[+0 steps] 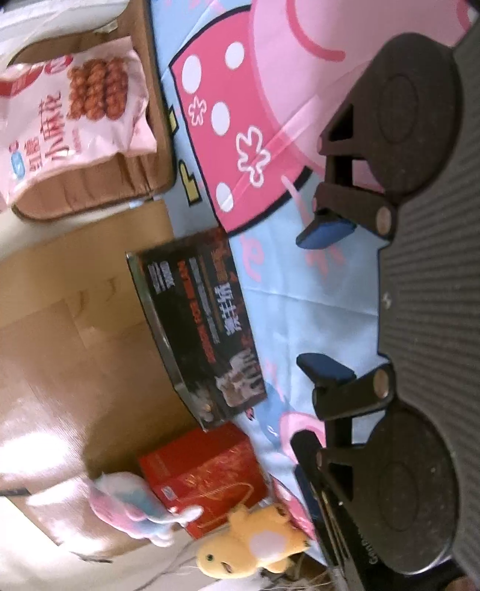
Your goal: Organize snacks
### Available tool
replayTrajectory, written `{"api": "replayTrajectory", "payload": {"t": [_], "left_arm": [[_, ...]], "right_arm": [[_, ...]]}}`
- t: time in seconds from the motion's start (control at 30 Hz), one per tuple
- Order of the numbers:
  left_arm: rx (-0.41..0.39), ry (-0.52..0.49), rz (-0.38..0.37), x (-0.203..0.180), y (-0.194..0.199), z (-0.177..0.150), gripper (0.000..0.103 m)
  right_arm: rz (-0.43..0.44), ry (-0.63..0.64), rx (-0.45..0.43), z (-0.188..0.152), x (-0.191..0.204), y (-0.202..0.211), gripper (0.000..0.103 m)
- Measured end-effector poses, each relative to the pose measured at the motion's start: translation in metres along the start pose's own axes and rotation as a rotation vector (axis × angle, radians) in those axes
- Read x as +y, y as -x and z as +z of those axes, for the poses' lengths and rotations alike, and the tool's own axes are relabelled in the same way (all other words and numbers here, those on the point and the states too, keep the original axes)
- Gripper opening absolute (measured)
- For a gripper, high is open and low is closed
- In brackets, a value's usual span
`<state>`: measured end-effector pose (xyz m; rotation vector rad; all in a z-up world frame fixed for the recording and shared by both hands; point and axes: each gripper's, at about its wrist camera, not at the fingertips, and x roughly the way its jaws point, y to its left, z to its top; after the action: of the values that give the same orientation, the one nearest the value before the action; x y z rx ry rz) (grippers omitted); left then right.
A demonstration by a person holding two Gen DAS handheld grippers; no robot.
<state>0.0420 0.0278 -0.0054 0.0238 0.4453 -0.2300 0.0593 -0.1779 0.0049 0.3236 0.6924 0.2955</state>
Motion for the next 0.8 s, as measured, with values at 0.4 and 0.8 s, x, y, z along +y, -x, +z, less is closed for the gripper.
{"api": "replayTrajectory", "payload": {"t": [0.4,0.8], "left_arm": [[0.082,0.037,0.102,0.002,-0.012,0.000,0.053],[0.096,0.036,0.094,0.003,-0.011,-0.001,0.053]], "right_arm": [[0.070,0.029,0.028,-0.001,0.003,0.002,0.076],[0.115,0.025,0.004,-0.002,0.004,0.007,0.080]]}}
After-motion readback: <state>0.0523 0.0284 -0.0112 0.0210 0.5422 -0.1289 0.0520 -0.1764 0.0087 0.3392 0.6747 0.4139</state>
